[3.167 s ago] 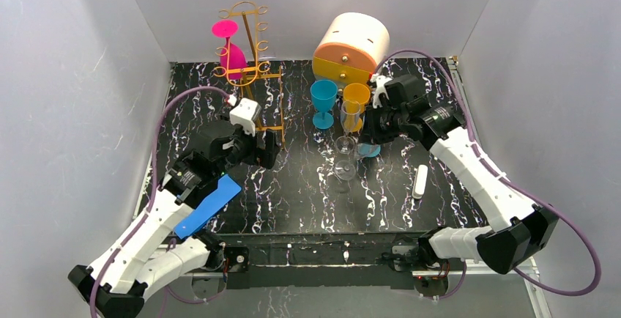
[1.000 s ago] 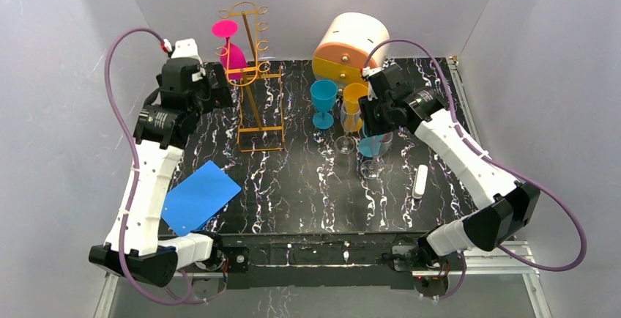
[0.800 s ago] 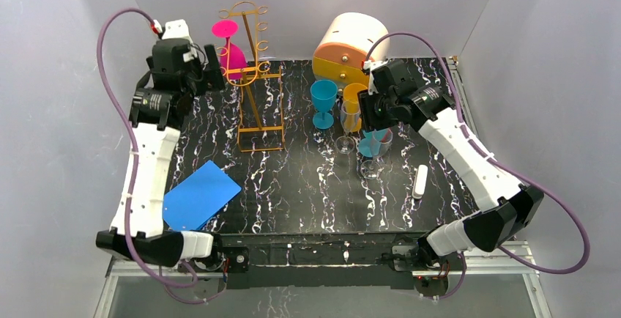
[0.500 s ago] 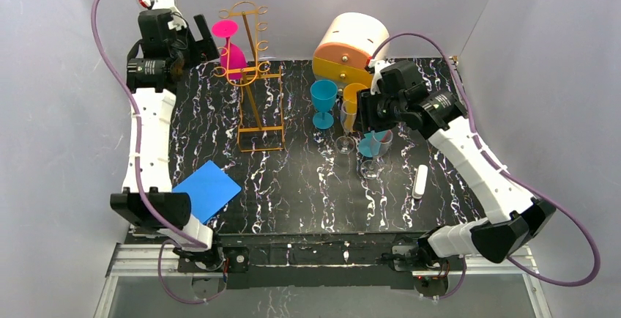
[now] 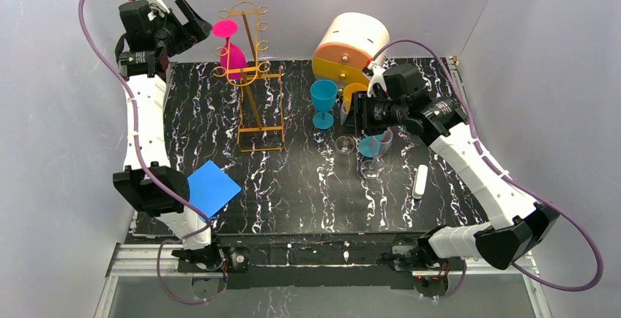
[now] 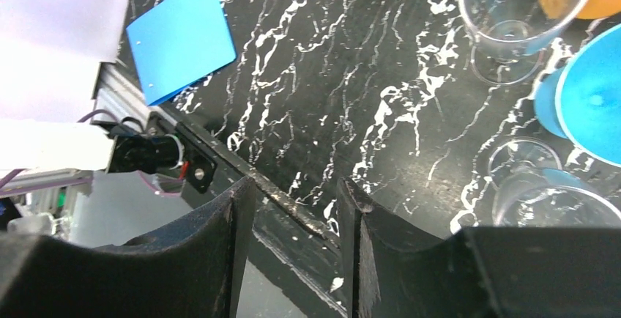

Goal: Take the wine glass off the wine glass rack
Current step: Place the wine glass at the center of the board, then pick up the wine glass from the wine rack, then place the wine glass at the center of the board.

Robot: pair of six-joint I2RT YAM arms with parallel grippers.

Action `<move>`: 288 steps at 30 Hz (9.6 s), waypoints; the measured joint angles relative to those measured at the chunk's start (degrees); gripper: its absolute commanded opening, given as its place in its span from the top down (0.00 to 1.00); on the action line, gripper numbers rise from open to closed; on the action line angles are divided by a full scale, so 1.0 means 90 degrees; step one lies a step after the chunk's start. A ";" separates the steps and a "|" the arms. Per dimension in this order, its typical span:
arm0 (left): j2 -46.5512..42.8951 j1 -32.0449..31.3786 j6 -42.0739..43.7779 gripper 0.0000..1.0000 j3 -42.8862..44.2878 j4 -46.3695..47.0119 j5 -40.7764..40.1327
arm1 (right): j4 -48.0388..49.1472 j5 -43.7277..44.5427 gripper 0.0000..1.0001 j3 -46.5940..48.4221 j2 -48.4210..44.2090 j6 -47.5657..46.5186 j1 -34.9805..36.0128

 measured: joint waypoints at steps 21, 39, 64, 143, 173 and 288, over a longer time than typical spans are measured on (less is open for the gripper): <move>0.1732 0.0279 -0.1919 0.70 -0.0032 0.2463 0.2426 | 0.0284 -0.0551 0.45 -0.0172 -0.0046 0.0556 0.0000; 0.1885 0.0279 -0.2455 0.99 0.0049 0.2497 0.2640 | 0.0284 -0.0546 0.45 -0.0185 -0.0070 0.0578 0.0000; 0.1865 0.0306 -0.3857 1.00 -0.0226 0.3519 0.2722 | 0.0282 -0.0374 0.42 -0.0304 -0.0279 0.0702 0.0000; 0.1241 0.0544 -0.4537 1.00 -0.0835 0.3650 0.2135 | 0.1324 -0.0330 0.22 -0.1120 -0.1285 0.0865 0.0000; 0.1248 0.1035 -0.4551 1.00 -0.0954 0.3565 0.2161 | 0.1324 -0.0260 0.21 -0.1120 -0.1299 0.0869 0.0000; -0.4260 -0.3966 -0.2186 0.57 -0.6938 0.3728 0.3315 | 0.5736 -0.3755 0.99 -0.2890 -0.0588 0.3116 0.0015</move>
